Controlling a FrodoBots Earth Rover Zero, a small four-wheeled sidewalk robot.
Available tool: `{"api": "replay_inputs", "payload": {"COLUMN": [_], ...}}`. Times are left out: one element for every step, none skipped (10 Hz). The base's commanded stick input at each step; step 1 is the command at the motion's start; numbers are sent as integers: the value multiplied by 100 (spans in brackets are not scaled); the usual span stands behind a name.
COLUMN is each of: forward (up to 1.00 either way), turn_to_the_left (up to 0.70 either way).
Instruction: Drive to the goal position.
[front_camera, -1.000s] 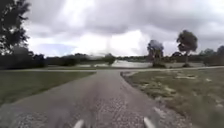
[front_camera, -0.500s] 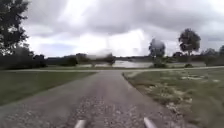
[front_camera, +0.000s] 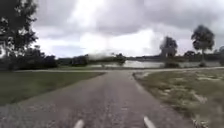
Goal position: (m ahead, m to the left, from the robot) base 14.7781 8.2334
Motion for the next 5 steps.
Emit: {"api": "replay_inputs", "payload": {"forward": [70,70,70,70,70], "turn_to_the_left": [0,0,0,0,0]}}
